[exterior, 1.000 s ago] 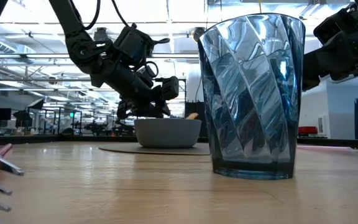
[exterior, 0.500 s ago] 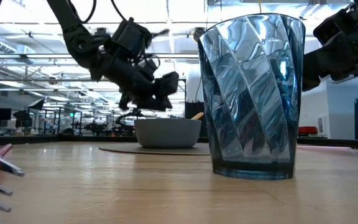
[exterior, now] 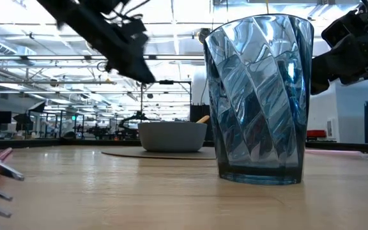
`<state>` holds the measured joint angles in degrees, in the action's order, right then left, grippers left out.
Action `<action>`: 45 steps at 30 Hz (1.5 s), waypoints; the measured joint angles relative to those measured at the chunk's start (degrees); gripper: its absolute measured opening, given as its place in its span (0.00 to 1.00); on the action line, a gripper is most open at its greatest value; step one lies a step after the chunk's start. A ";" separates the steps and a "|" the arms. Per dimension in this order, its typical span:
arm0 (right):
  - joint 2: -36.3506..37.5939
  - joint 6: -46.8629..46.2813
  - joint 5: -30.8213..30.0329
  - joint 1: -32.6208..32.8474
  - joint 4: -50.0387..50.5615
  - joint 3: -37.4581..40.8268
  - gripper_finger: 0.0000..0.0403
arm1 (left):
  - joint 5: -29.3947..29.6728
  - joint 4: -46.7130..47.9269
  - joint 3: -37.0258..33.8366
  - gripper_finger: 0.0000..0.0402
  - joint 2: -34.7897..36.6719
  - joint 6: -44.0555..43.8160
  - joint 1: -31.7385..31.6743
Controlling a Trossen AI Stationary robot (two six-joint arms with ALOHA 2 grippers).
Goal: Pick & Place Utensil
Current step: Put the pink fork into the dark blue bowl
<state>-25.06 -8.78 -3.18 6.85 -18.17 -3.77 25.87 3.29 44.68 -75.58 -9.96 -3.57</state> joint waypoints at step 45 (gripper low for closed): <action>-1.29 2.39 -5.97 -0.02 -7.30 0.01 0.39 | -25.44 -18.22 -10.40 0.28 -10.82 -20.11 37.58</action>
<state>-26.35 -6.39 -9.15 6.83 -25.47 -3.76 0.43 -14.93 34.28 -86.40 -30.06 34.01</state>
